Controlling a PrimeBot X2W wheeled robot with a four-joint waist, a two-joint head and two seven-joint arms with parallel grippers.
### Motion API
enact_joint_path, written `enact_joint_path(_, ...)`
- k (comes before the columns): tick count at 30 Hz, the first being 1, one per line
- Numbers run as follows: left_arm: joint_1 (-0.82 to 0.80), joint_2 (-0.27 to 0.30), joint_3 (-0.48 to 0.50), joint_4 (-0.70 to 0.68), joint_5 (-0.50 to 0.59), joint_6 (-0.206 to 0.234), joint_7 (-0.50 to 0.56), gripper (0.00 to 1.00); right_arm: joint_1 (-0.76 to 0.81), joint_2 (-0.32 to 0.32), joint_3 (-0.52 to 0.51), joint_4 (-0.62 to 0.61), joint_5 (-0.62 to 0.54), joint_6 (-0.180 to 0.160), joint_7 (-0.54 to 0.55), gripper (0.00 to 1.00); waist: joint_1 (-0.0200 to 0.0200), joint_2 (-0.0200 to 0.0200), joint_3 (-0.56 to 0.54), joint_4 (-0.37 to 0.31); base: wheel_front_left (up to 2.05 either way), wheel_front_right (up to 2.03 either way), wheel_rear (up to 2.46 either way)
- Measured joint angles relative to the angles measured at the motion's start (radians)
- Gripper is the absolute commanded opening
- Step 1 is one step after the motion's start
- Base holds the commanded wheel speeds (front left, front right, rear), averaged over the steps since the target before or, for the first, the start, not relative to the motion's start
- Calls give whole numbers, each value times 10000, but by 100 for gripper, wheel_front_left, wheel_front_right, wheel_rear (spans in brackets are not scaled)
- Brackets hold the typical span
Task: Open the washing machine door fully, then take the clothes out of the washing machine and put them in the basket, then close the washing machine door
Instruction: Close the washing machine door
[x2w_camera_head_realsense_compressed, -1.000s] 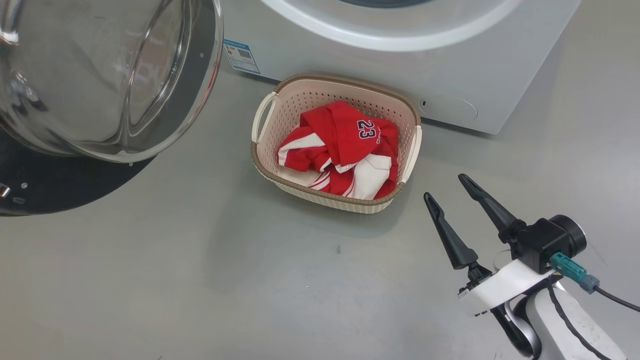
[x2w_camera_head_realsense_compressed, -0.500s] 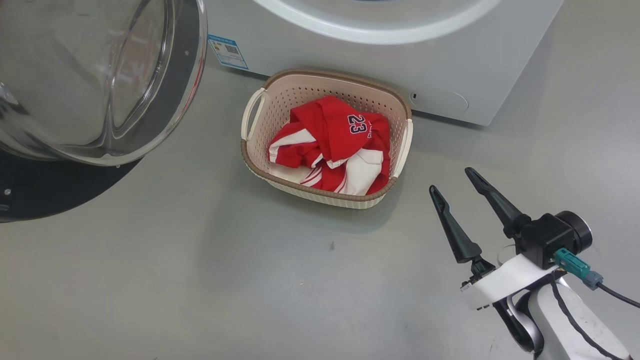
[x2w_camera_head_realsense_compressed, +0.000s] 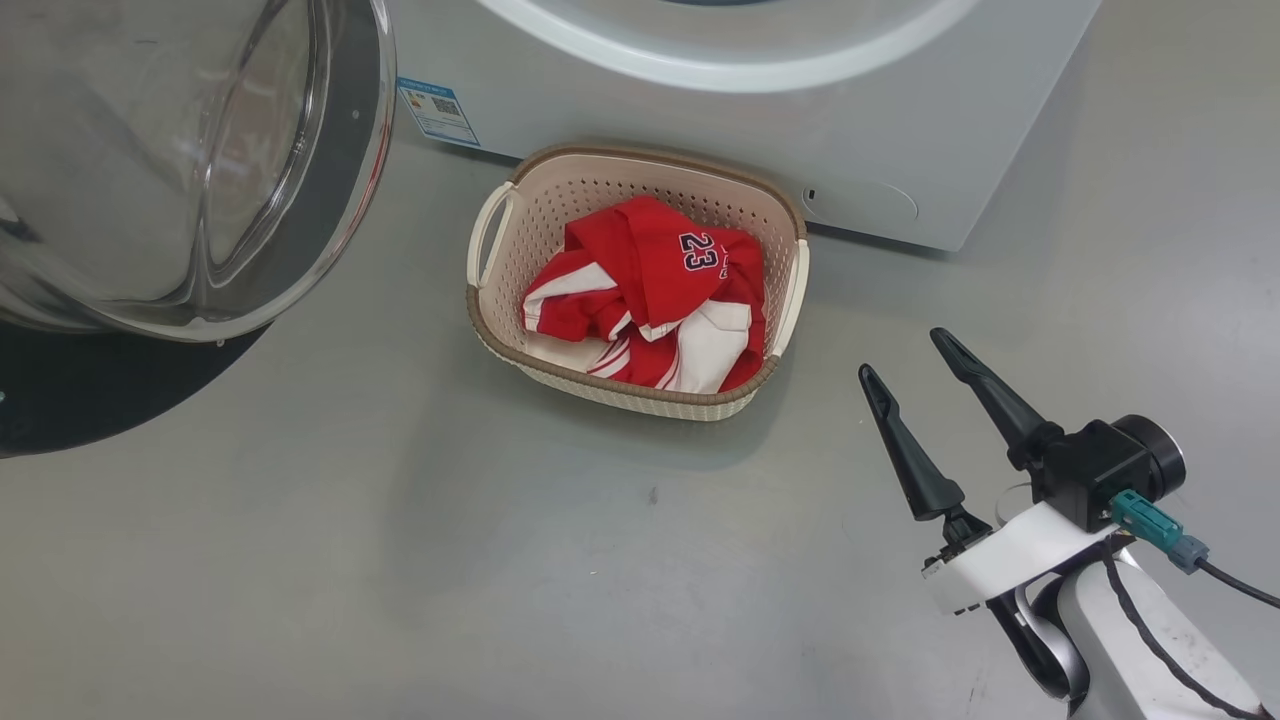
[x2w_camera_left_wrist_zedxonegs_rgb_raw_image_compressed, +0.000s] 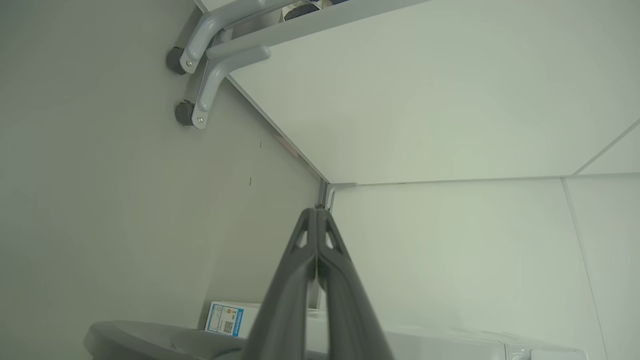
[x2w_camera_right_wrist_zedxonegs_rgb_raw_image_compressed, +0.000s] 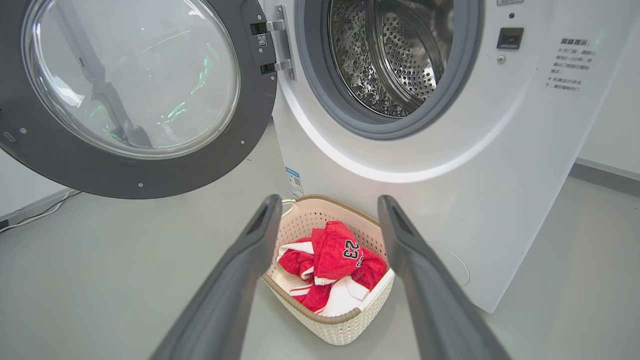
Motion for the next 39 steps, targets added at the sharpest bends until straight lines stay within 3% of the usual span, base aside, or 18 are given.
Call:
enact_joint_path(16, -329, -4, -784, 903, 236, 0, 2079, 0, -3, 117, 232, 222, 31, 0, -2, 100, 0, 0, -492, -101, 0, 0, 0)
enact_joint_path(39, -340, 105, -1670, 917, 610, 0, 4270, 0, -3, 230, 167, 451, 104, 0, -4, 100, 0, 0, -800, -64, 0, 0, 0)
